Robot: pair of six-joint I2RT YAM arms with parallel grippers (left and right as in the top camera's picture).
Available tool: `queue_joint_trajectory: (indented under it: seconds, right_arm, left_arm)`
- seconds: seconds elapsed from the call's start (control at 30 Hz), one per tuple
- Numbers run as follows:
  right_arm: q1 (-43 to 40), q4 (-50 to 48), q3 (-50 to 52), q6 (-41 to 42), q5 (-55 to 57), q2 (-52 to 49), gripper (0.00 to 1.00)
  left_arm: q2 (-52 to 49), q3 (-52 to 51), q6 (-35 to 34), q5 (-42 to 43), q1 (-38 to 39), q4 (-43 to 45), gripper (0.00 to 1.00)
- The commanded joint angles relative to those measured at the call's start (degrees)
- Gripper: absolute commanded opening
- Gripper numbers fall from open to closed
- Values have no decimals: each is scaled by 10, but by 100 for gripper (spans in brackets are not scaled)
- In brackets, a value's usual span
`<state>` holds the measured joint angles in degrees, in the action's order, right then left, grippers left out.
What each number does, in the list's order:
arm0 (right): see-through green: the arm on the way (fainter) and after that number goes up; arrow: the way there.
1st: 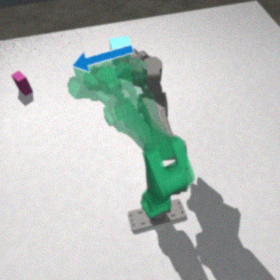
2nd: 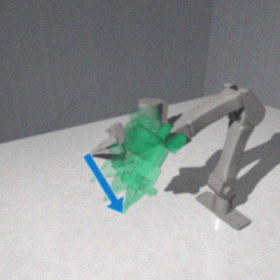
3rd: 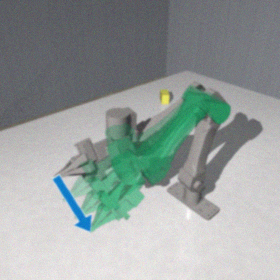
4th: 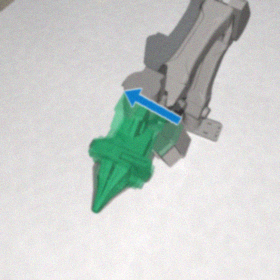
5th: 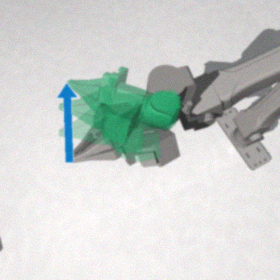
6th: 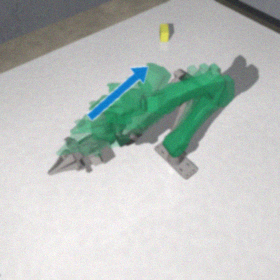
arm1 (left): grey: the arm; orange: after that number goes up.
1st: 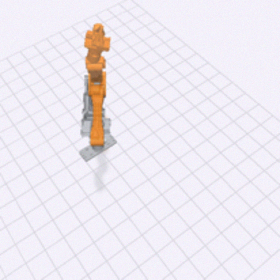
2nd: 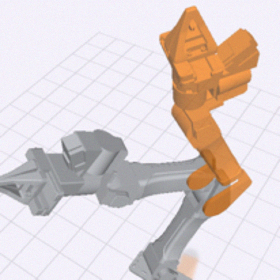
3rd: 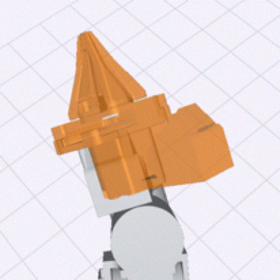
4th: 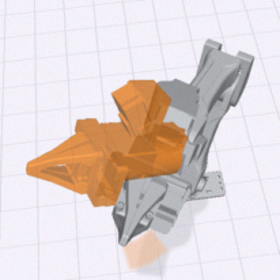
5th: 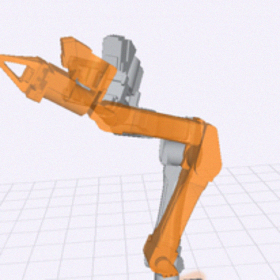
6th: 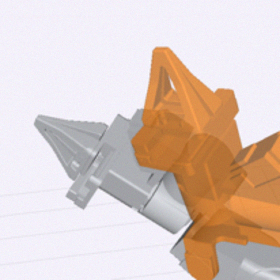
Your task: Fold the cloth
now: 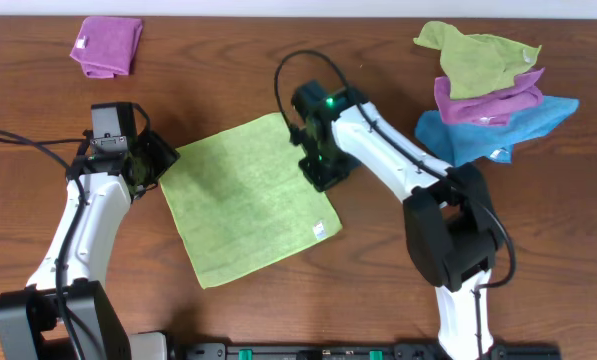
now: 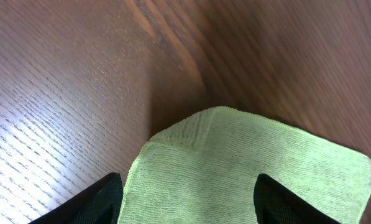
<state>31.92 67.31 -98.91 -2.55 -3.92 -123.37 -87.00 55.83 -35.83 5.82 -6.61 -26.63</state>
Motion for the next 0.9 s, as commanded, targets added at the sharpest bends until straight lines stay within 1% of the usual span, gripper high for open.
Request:
queue_joint_trajectory:
  seconds: [0.0,0.07,0.13,0.3,0.4,0.5,0.6,0.87]
  right_arm:
    - [2,-27,-28,1,32,-6,1]
    - [2,-72,-29,-16,18,-6,1]
    - [2,-140,-29,-35,-12,-6,1]
    - [0,-289,-29,-40,-39,-21,1]
    - [-8,-340,-29,-40,-57,-43,1]
    - [-12,-369,-29,-36,-86,-70,1]
    - [-11,-376,-29,-33,-86,-90,1]
    - [-9,-406,-29,-17,-100,-108,1]
  left_arm:
    - [-4,-7,-4,-2,-2,1,69]
    - [-4,-7,-7,0,-2,0,69]
    - [-4,-7,-9,2,-1,0,69]
    - [-4,-7,-32,17,-1,-1,69]
    - [-4,-7,-32,19,-1,-1,69]
    - [-4,-7,-32,27,-1,-1,69]
    - [-4,-7,-32,35,-1,-2,69]
    - [-4,-7,-32,43,-1,-1,69]
